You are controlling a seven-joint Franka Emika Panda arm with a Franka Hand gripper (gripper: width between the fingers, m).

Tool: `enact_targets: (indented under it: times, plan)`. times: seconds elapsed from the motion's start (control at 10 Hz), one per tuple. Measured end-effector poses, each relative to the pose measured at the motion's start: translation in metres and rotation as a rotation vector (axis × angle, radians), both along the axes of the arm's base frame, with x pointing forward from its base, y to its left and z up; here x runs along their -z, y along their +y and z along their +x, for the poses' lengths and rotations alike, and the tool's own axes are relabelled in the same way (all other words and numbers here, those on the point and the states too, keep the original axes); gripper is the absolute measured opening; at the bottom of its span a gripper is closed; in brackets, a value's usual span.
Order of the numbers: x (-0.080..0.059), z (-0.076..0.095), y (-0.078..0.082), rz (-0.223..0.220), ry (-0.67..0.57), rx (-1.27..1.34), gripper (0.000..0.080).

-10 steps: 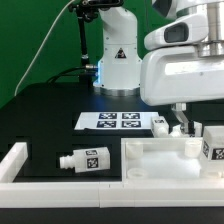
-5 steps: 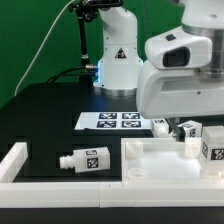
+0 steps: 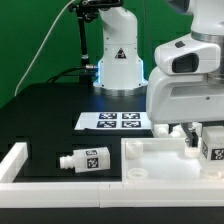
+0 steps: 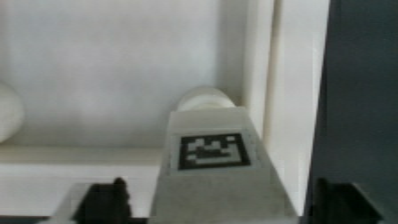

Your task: Assemble one leg

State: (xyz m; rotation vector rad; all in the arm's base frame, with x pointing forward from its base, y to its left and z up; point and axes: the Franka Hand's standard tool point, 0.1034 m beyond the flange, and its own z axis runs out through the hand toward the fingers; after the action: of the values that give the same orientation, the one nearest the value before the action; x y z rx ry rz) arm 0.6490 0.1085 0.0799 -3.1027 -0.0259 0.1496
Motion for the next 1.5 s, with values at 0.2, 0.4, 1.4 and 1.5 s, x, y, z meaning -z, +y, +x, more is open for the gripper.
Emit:
enact_targets:
  times: [0.2,0.4,1.4,1.5]
  plan:
    - [0.0003,-0.0001,0.0005,-0.014,0.005,0.145,0.0282]
    - [0.0004,0.0001,0.0006,-0.024,0.008,0.255,0.0283]
    - [0.0017,-0.0024,-0.0009,-0.005,0.024,1.234,0.0284]
    - [0.0022,-0.0027,0.0001,-0.003,0.023,1.210,0.0284]
